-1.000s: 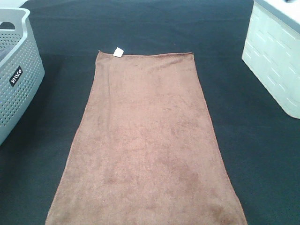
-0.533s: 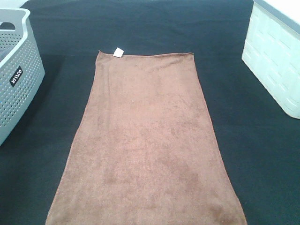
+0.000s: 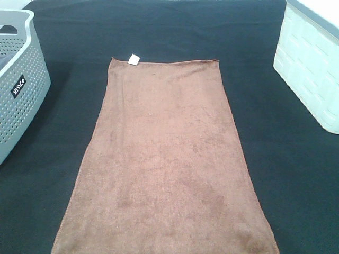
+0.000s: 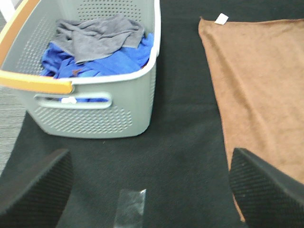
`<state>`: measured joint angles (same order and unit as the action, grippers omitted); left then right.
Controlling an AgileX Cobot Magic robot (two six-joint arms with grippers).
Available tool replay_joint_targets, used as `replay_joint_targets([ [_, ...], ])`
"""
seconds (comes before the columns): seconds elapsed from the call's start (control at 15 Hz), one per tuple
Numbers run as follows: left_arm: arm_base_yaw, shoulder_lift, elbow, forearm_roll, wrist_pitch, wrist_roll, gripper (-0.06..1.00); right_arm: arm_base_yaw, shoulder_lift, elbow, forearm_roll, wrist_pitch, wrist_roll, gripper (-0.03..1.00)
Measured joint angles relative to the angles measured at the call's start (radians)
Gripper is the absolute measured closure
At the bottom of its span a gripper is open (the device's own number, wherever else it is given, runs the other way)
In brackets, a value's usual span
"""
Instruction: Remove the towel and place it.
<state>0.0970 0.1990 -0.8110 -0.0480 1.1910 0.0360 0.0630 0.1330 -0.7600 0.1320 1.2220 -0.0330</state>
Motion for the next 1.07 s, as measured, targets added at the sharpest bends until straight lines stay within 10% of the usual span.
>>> replay_joint_targets([
  [0.33, 0.0, -0.205, 0.164, 0.082, 0.03, 0.0, 0.11, 0.0, -0.138, 0.075, 0.003, 0.001, -0.068, 0.35],
  [1.07, 0.0, -0.205, 0.313, -0.07, -0.141, 0.05, 0.11, 0.0, -0.138, 0.255, 0.018, -0.152, -0.139, 0.35],
])
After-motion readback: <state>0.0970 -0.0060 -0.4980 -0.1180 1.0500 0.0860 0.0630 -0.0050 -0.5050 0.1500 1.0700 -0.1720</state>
